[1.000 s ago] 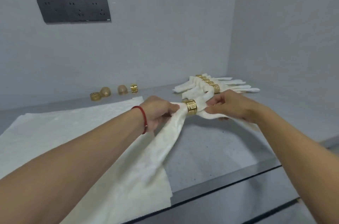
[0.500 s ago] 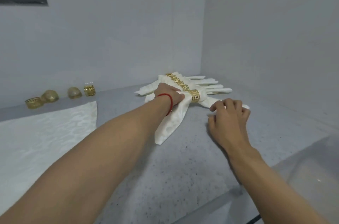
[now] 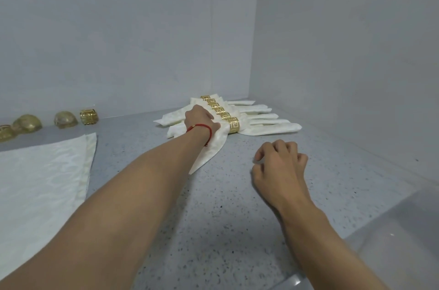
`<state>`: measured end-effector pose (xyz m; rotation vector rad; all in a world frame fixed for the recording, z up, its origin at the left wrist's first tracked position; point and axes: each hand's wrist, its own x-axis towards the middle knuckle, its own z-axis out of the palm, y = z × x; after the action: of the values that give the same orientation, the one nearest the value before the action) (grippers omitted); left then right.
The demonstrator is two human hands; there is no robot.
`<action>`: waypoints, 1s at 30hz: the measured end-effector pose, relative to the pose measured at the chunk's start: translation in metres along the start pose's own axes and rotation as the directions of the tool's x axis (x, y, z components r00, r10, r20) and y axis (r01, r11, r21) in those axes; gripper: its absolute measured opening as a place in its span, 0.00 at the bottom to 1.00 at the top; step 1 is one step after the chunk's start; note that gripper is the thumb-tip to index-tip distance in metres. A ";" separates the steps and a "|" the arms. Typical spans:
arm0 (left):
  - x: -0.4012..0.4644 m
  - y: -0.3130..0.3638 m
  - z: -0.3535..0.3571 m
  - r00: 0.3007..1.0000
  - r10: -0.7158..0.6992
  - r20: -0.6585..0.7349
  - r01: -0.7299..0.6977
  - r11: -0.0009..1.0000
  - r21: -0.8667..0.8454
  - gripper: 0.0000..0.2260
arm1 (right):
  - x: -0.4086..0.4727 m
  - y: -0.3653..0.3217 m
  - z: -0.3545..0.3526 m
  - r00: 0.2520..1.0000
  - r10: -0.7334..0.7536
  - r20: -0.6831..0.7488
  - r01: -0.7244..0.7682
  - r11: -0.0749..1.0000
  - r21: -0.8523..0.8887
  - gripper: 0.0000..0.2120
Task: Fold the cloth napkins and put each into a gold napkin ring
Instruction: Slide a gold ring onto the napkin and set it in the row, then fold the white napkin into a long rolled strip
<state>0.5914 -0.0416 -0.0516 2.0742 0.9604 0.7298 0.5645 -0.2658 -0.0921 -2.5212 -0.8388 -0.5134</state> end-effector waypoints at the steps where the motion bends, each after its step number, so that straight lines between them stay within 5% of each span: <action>1: 0.001 -0.001 0.000 1.000 0.005 -0.005 -0.005 1.000 -0.001 0.09 | 0.000 0.001 0.000 1.000 0.000 -0.001 0.000 1.000 0.005 0.07; 9: -0.029 -0.026 -0.054 0.985 0.146 -0.093 -0.149 0.989 -0.025 0.14 | 0.001 0.007 0.004 0.999 -0.013 -0.037 0.013 1.000 0.001 0.05; 16: -0.123 -0.091 -0.183 0.931 0.364 0.030 -0.360 0.901 0.240 0.13 | -0.023 -0.027 -0.009 0.971 -0.220 -0.094 0.211 0.973 -0.098 0.02; 20: -0.174 -0.133 -0.247 0.950 0.311 0.010 -0.299 0.905 0.301 0.13 | -0.067 -0.108 -0.016 0.932 -0.361 0.035 0.337 0.897 0.287 0.06; 23: -0.216 -0.161 -0.293 0.969 0.245 -0.017 -0.228 0.922 0.312 0.13 | -0.101 -0.184 -0.028 0.766 -0.568 0.303 0.278 0.716 0.641 0.04; 27: -0.271 -0.192 -0.350 0.984 0.176 0.004 -0.166 0.925 0.341 0.12 | -0.130 -0.252 -0.052 0.295 -0.723 0.624 0.271 0.690 0.671 0.10; 30: -0.312 -0.206 -0.374 0.971 0.196 0.138 -0.232 0.909 0.345 0.10 | -0.137 -0.273 -0.061 0.141 -0.693 0.707 0.328 0.706 0.627 0.14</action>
<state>0.0626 -0.0588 -0.0582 2.5439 0.8665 0.5835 0.2770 -0.1635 -0.0280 -1.8993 -2.0643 1.0332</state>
